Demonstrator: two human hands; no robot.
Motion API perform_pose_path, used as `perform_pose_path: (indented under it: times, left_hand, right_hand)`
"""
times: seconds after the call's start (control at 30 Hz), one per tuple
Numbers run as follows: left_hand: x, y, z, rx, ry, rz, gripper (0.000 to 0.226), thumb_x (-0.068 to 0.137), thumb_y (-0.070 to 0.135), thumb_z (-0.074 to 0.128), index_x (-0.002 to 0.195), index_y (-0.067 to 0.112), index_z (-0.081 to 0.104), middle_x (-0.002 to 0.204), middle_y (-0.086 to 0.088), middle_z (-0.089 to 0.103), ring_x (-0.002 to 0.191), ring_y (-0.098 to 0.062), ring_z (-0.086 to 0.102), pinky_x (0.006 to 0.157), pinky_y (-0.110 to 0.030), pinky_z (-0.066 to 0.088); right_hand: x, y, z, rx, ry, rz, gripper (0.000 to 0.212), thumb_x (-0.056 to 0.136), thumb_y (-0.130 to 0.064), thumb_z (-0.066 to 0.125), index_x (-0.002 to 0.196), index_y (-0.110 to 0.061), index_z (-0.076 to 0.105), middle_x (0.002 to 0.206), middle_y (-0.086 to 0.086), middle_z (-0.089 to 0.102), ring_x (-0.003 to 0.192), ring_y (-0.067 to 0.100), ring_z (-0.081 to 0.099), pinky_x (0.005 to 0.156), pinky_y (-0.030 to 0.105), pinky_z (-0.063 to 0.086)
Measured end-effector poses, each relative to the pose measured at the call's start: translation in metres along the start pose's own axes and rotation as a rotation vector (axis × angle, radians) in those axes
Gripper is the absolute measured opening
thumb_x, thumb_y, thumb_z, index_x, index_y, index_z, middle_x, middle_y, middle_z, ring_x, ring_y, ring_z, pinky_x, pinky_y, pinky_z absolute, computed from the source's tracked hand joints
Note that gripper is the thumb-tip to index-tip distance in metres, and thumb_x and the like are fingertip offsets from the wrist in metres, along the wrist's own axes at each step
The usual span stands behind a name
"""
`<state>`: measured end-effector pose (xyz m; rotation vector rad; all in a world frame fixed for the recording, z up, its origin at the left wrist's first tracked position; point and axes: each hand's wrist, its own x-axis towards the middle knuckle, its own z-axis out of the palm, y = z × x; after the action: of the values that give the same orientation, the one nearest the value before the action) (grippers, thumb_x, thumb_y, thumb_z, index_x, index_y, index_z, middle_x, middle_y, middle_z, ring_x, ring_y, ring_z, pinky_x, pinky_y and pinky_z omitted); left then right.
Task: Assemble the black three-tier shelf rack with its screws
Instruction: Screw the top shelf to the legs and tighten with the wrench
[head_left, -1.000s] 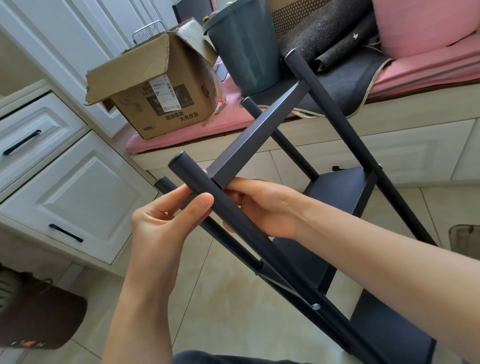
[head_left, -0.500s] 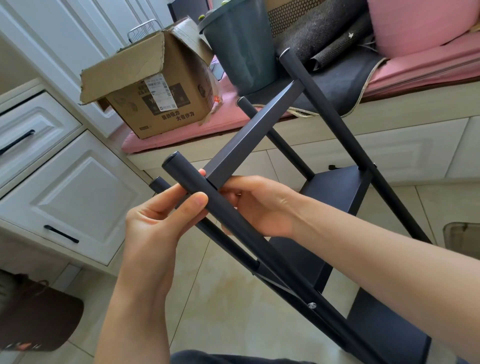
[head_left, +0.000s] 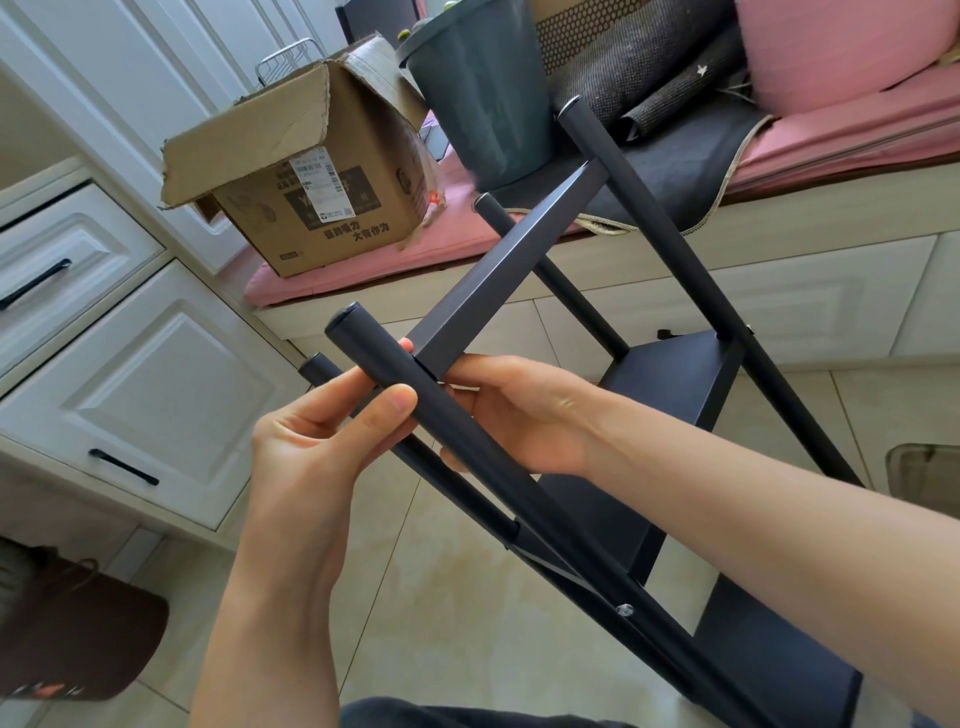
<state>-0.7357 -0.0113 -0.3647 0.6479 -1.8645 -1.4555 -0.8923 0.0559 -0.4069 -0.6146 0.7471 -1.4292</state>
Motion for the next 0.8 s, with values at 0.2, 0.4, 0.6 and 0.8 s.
perform_pose_path:
  times: [0.2, 0.4, 0.6, 0.8]
  left_hand:
    - [-0.0006, 0.0002, 0.0001, 0.002, -0.006, -0.004, 0.045, 0.068, 0.037, 0.080, 0.111, 0.027, 0.080, 0.113, -0.008, 0.077, 0.110, -0.029, 0.072, 0.087, -0.028, 0.058]
    - [-0.0003, 0.0007, -0.0001, 0.012, -0.006, -0.003, 0.043, 0.068, 0.039, 0.080, 0.110, 0.030, 0.080, 0.112, -0.006, 0.077, 0.109, -0.028, 0.072, 0.086, -0.026, 0.058]
    - [-0.0008, 0.0010, 0.0006, 0.002, -0.011, -0.005, 0.044, 0.069, 0.038, 0.080, 0.112, 0.028, 0.079, 0.112, -0.007, 0.077, 0.109, -0.027, 0.072, 0.087, -0.026, 0.058]
    - [-0.0007, 0.0010, 0.0003, 0.002, -0.009, -0.006, 0.044, 0.068, 0.038, 0.081, 0.111, 0.029, 0.079, 0.111, -0.007, 0.077, 0.109, -0.026, 0.072, 0.086, -0.025, 0.058]
  right_hand:
    - [-0.0020, -0.0024, 0.0002, 0.048, -0.004, -0.005, 0.023, 0.098, -0.028, 0.053, 0.087, -0.024, 0.073, 0.080, 0.000, 0.050, 0.061, 0.007, 0.062, 0.059, 0.021, 0.054]
    - [-0.0011, -0.0023, 0.0017, -0.010, 0.008, -0.002, 0.017, 0.097, -0.035, 0.055, 0.094, -0.027, 0.070, 0.075, -0.005, 0.066, 0.060, 0.007, 0.066, 0.058, 0.023, 0.054]
    - [0.0011, -0.0008, -0.0026, 0.048, 0.021, -0.010, 0.014, 0.097, -0.028, 0.056, 0.100, -0.022, 0.068, 0.078, -0.002, 0.054, 0.068, 0.009, 0.060, 0.064, 0.025, 0.053]
    - [-0.0008, -0.0018, -0.0011, 0.042, -0.012, -0.003, 0.022, 0.098, -0.028, 0.055, 0.086, -0.023, 0.073, 0.070, -0.004, 0.056, 0.059, 0.008, 0.061, 0.059, 0.024, 0.053]
